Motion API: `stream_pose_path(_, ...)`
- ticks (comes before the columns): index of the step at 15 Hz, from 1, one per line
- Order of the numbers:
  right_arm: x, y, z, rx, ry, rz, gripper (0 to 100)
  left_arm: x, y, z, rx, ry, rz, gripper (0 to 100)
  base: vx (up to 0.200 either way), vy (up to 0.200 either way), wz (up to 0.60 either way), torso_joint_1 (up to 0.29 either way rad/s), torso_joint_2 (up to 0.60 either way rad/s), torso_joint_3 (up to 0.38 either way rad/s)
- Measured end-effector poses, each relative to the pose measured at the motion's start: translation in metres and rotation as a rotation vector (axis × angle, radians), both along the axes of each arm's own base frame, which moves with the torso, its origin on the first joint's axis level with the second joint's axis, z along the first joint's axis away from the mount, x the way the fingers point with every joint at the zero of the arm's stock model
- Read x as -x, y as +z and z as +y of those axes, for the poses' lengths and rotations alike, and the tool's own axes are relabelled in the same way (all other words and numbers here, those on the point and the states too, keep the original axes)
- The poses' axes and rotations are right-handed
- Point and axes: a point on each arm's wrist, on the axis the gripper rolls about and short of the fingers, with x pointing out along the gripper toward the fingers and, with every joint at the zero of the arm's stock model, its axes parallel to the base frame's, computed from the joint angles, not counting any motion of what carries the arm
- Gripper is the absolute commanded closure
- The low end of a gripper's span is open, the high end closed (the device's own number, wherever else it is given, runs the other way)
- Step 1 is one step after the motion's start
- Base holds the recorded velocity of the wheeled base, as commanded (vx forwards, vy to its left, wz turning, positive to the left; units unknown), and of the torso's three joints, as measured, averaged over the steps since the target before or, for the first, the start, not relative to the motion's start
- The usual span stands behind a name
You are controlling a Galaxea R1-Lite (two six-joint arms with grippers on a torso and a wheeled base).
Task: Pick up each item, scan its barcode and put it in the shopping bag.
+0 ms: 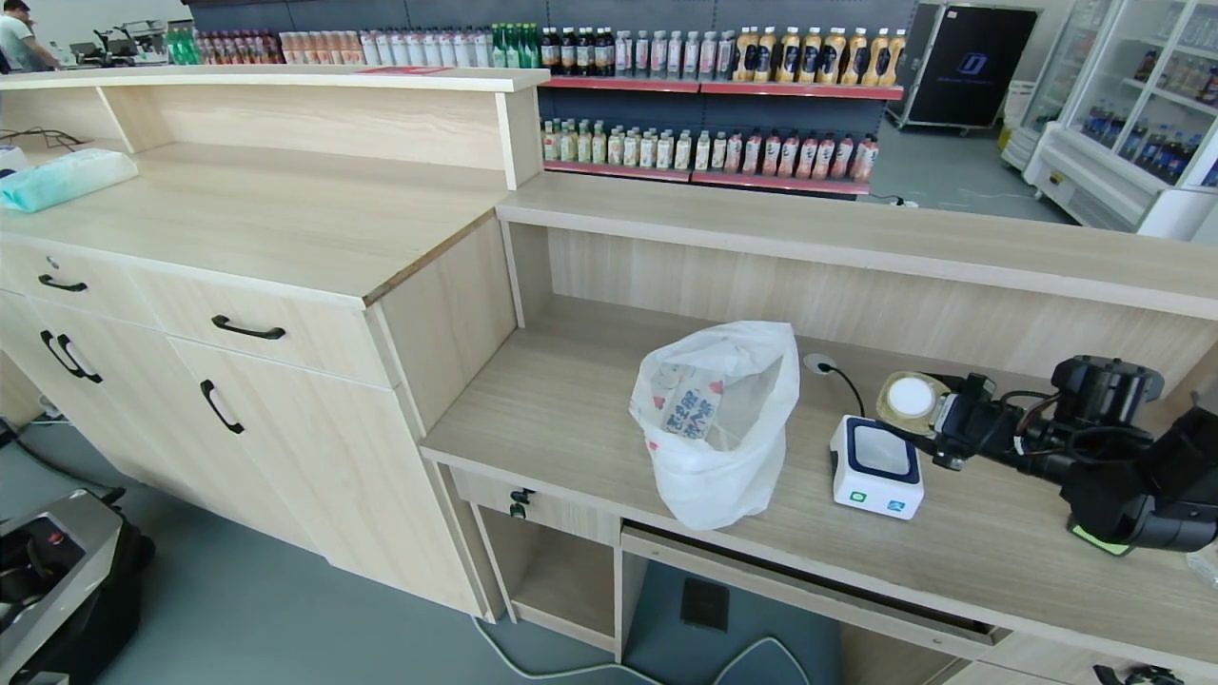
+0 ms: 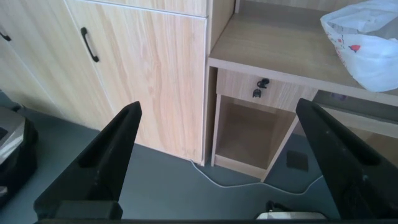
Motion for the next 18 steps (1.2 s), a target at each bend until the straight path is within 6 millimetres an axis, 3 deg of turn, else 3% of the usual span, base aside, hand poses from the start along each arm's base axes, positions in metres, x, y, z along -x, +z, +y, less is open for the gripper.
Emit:
stream_pose_path(13, -0.015, -0.021, 0.008, -0.003, 0.025, 0.007, 100, 0.0, 0.0, 0.0, 0.0, 0.0, 0.0, 0, 0.0, 0.0, 0.0, 0.0, 0.0, 0.0)
stream_pose_path(18, -0.018, -0.016, 0.007, -0.08, 0.008, 0.046, 100, 0.0, 0.0, 0.0, 0.0, 0.0, 0.0, 0, 0.0, 0.0, 0.0, 0.0, 0.0, 0.0)
